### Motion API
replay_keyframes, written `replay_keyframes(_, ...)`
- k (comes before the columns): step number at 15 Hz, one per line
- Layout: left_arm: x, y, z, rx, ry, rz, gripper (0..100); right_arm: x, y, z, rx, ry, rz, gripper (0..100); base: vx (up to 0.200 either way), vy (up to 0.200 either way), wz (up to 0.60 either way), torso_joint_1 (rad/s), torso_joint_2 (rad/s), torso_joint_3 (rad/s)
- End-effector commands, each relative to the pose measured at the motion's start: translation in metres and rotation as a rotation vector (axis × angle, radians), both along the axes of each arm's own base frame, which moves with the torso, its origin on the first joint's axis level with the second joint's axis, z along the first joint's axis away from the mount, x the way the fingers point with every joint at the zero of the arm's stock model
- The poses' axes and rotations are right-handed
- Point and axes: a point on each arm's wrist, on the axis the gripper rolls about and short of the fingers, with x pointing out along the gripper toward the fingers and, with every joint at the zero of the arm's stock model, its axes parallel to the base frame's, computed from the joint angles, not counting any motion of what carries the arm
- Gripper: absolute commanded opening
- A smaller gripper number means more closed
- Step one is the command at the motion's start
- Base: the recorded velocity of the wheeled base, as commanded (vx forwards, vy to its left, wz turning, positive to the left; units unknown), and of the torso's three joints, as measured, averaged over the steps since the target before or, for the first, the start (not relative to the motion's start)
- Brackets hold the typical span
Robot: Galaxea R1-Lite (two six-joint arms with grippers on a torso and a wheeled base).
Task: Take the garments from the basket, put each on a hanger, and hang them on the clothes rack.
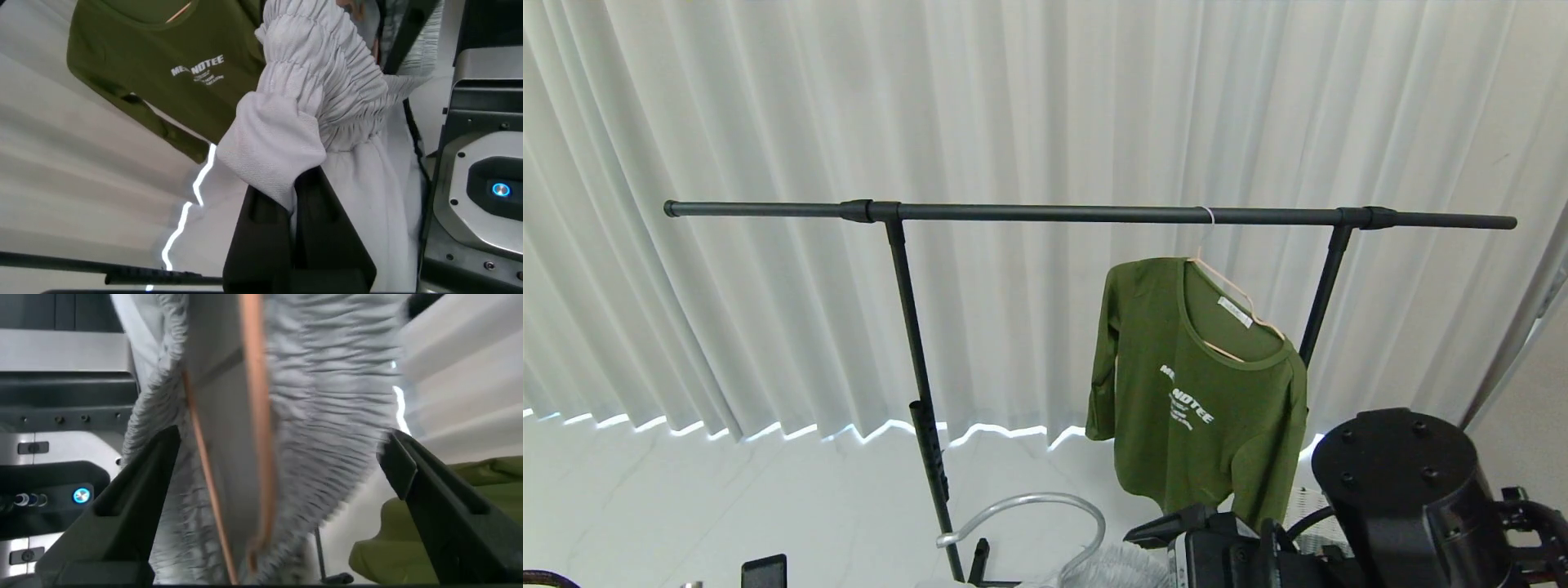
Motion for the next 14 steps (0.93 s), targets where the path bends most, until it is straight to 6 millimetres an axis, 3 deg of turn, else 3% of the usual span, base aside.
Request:
replay_keyframes(1,0.0002,-0.0005,0.0,0.0,0.002,0.001,0,0.0001,0.0025,-0.0028,-0.01,0.005,0.004,100,0.0,0.0,0.0,0.0,0.0,0.0)
replay_keyframes(4,0.0001,-0.0003,0.0002,-0.001,0.0,0.0,0,-0.001,0.0028,-0.0023,-0.006,0.007,0.006,100,0.0,0.0,0.0,0.0,0.0,0.0)
replay_keyframes(5,0.0001,-0.0003,0.0002,-0.001,0.0,0.0,0,-0.0009,0.0031,-0.0018,-0.004,0.005,0.007,0,0.0,0.0,0.0,0.0,0.0,0.0)
replay_keyframes(13,-0.0003,0.0007,-0.0043,0.016,0.005,0.004,0,-0.0023,0.0011,0.0034,0.015,-0.011,0.009,0,0.0,0.0,0.0,0.0,0.0,0.0)
replay_keyframes(14,-0.0007,0.0016,-0.0062,0.03,-0.007,0.0,100,-0.0022,0.0003,0.0045,0.019,-0.015,0.007,0,0.0,0.0,0.0,0.0,0.0,0.0)
